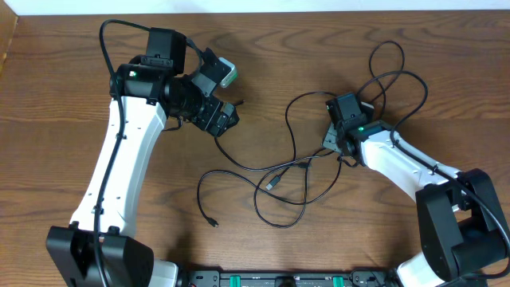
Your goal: Untangle cables
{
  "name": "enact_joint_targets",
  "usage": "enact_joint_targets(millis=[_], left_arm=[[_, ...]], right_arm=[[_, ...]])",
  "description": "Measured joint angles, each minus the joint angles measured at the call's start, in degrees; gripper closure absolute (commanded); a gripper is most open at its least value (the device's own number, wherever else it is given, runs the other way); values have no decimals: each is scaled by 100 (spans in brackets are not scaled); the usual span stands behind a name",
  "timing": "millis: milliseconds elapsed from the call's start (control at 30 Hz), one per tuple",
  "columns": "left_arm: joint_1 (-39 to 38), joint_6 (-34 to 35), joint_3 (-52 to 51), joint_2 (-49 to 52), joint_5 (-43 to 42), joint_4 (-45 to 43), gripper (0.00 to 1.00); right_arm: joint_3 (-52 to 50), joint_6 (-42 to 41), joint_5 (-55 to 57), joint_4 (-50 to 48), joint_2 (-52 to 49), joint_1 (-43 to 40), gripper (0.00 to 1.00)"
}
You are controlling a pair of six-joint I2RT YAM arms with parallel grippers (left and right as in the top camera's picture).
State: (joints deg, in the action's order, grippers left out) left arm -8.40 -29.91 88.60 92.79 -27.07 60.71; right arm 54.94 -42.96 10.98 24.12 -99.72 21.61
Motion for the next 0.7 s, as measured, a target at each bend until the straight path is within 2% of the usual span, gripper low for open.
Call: enact_joint_targets(millis=[433, 467, 567, 700], left_arm=[[0, 0, 0, 0, 0, 2, 13], [0, 0, 0, 0, 0, 2, 13], [0, 0, 0, 0, 0, 0, 13], [0, 0, 0, 0, 0, 0, 13]], right_arm=[[0, 549, 2, -118, 0, -254, 55], [0, 573, 2, -120, 0, -260, 58], [0, 664, 0, -122, 0, -264, 75], [0, 717, 0, -125, 0, -264, 90]])
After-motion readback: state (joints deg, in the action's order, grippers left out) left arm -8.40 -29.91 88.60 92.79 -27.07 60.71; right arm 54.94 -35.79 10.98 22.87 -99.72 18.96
